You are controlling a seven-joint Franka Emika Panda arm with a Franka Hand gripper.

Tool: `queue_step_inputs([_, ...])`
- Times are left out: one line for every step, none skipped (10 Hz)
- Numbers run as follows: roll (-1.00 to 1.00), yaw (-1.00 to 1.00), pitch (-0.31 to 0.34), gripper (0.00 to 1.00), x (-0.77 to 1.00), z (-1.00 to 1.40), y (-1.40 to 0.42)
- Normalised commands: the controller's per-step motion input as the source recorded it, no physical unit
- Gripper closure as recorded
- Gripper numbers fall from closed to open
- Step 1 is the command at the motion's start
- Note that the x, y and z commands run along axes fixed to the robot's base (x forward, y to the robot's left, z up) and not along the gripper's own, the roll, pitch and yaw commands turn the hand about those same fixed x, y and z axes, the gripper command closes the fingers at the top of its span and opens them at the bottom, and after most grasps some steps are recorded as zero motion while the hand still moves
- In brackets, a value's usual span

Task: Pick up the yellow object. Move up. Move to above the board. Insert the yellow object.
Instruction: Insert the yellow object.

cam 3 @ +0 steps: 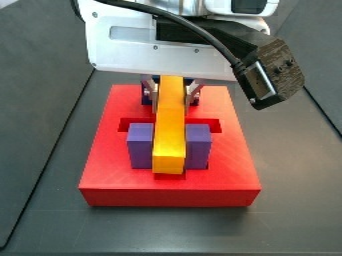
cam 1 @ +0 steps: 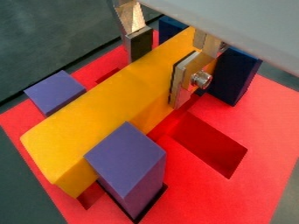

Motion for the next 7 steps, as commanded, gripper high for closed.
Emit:
queue_step_inputs([0.03, 0.0, 0.0, 1.0, 0.0, -0.18, -0.01])
queue_step_inputs([0.06, 0.0, 0.0, 1.0, 0.02, -0.33, 0.0])
queue_step_inputs([0.05, 0.0, 0.0, 1.0, 0.06, -0.35, 0.0])
queue_step_inputs([0.05, 0.0, 0.0, 1.0, 0.06, -0.29, 0.0])
queue_step_inputs([0.04, 0.0, 0.003, 1.0, 0.06, -0.2, 0.0])
queue_step_inputs([0.01, 0.0, 0.034, 1.0, 0.14, -0.07, 0.07])
queue_step_inputs([0.01, 0.0, 0.08, 1.0, 0.22, 0.0, 0.15])
